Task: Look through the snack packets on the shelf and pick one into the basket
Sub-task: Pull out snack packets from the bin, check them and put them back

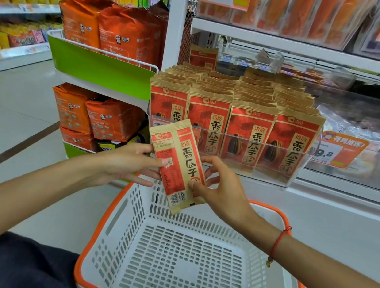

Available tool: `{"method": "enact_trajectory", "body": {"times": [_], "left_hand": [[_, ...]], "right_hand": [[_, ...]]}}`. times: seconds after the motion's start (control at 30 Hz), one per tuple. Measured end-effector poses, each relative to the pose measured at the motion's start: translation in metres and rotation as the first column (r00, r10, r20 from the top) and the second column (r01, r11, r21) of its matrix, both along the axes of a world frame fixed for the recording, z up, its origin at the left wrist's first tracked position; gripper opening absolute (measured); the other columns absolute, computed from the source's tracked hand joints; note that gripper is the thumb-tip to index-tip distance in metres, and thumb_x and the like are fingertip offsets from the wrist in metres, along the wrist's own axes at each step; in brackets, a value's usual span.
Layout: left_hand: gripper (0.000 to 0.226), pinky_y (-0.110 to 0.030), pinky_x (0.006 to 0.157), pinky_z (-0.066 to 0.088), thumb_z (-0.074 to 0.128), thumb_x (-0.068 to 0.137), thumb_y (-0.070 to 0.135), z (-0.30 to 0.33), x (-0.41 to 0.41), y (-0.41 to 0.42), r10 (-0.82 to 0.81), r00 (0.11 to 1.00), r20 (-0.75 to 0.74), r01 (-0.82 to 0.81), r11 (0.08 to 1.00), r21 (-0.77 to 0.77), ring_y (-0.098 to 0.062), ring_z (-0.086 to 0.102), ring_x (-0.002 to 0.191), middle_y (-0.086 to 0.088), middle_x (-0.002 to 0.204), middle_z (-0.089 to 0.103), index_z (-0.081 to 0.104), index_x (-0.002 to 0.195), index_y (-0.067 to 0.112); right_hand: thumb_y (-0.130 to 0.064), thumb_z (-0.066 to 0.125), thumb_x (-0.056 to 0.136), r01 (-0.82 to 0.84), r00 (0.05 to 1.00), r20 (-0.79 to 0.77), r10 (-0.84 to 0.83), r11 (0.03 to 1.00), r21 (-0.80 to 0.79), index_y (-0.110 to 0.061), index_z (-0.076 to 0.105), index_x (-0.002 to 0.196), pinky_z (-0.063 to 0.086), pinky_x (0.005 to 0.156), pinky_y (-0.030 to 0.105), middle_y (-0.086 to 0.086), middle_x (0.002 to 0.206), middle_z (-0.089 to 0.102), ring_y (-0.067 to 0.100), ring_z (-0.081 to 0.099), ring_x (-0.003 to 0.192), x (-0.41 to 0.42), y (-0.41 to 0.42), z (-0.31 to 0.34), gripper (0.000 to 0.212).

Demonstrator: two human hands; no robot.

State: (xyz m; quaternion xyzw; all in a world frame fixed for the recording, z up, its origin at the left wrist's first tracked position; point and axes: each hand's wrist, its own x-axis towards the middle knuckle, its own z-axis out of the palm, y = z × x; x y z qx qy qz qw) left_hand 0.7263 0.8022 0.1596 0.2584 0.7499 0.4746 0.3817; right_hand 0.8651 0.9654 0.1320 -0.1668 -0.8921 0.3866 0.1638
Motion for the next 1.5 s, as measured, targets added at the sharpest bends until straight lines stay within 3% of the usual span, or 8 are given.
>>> {"method": "enact_trajectory", "body": {"times": [0.2, 0.37, 0.63, 0.83, 0.97, 1.2, 1.37, 1.5], "left_hand": [[0.027, -0.021, 0.070, 0.059, 0.062, 0.094, 0.023, -0.002, 0.008, 0.007, 0.041, 0.999, -0.011, -0.041, 0.999, 0.029, -0.010, 0.072, 0.091, 0.002, 0.108, 0.073, 0.064, 0.120, 0.020], [0.028, -0.017, 0.069, 0.058, 0.060, 0.095, 0.025, -0.002, 0.006, 0.005, 0.060, 0.995, -0.082, -0.058, 0.998, 0.025, -0.012, 0.070, 0.095, -0.002, 0.114, 0.070, 0.062, 0.123, 0.022], [0.029, -0.022, 0.077, 0.057, 0.061, 0.094, 0.028, -0.001, 0.003, 0.001, 0.044, 0.993, -0.110, -0.043, 0.999, 0.011, -0.009, 0.071, 0.091, 0.003, 0.106, 0.073, 0.062, 0.123, 0.026], [0.026, -0.019, 0.069, 0.059, 0.067, 0.089, 0.027, 0.006, 0.020, 0.010, -0.004, 0.996, -0.090, 0.009, 0.999, 0.052, -0.013, 0.073, 0.085, 0.001, 0.105, 0.073, 0.062, 0.114, 0.029], [0.033, -0.020, 0.069, 0.059, 0.072, 0.085, 0.027, 0.006, 0.028, 0.019, -0.032, 0.989, -0.141, 0.038, 0.998, 0.040, -0.006, 0.071, 0.086, 0.004, 0.105, 0.069, 0.060, 0.116, 0.026], [0.053, -0.027, 0.092, 0.052, 0.080, 0.078, 0.020, 0.015, 0.011, 0.013, -0.041, 0.991, -0.126, 0.036, 0.999, -0.038, -0.004, 0.062, 0.109, 0.009, 0.123, 0.064, 0.057, 0.125, 0.030], [0.031, -0.028, 0.099, 0.048, 0.066, 0.088, 0.035, 0.014, 0.013, 0.014, -0.117, 0.987, -0.108, 0.123, 0.991, 0.045, 0.000, 0.065, 0.107, 0.012, 0.115, 0.071, 0.065, 0.119, 0.030], [0.033, -0.030, 0.098, 0.049, 0.062, 0.091, 0.033, 0.012, 0.015, 0.015, -0.105, 0.992, -0.070, 0.115, 0.978, 0.171, -0.010, 0.068, 0.107, 0.004, 0.112, 0.073, 0.064, 0.121, 0.023]], "right_hand": [[-0.042, 0.079, 0.076, 0.052, 0.998, 0.017, -0.055, 0.989, 0.136, -0.027, 0.047, 0.113, 0.041, 0.062, 0.019, -0.012, 0.099, 0.045, 0.003, 0.047, 0.082, -0.002, -0.006, 0.000, 0.051], [-0.027, 0.072, 0.087, 0.079, 0.996, -0.043, -0.082, 0.994, -0.070, -0.033, 0.068, 0.091, 0.058, 0.072, 0.044, -0.008, 0.082, 0.066, 0.015, 0.068, 0.074, -0.005, 0.006, 0.008, 0.009], [-0.010, 0.074, 0.084, 0.017, 1.000, 0.000, -0.017, 0.985, -0.171, -0.044, 0.064, 0.099, 0.057, 0.078, 0.047, -0.004, 0.089, 0.070, 0.020, 0.071, 0.076, 0.001, 0.008, 0.008, 0.039], [-0.041, 0.086, 0.066, -0.023, 0.996, 0.082, 0.027, 0.999, -0.043, -0.027, 0.040, 0.136, 0.051, 0.084, 0.032, -0.014, 0.110, 0.052, 0.006, 0.055, 0.095, 0.002, -0.005, 0.006, 0.085], [-0.039, 0.085, 0.069, -0.073, 0.986, 0.146, 0.086, 0.993, -0.088, -0.026, 0.037, 0.139, 0.046, 0.085, 0.024, -0.009, 0.120, 0.051, 0.006, 0.051, 0.102, -0.002, -0.004, 0.008, 0.086], [-0.042, 0.086, 0.065, -0.327, 0.714, 0.247, 0.655, 0.625, -0.709, -0.035, 0.064, 0.124, 0.038, 0.111, 0.043, -0.005, 0.130, 0.063, 0.016, 0.055, 0.125, 0.004, 0.050, 0.028, 0.063], [-0.052, 0.089, 0.055, -0.339, 0.697, 0.057, 0.715, 0.398, -0.852, -0.029, 0.076, 0.106, 0.052, 0.095, 0.029, -0.003, 0.113, 0.072, 0.010, 0.067, 0.106, 0.009, 0.056, 0.029, 0.057], [-0.062, 0.085, 0.050, -0.304, 0.770, 0.021, 0.638, 0.396, -0.867, -0.024, 0.055, 0.122, 0.055, 0.087, 0.027, -0.005, 0.111, 0.073, 0.010, 0.067, 0.106, 0.013, 0.056, 0.032, 0.087]]}}
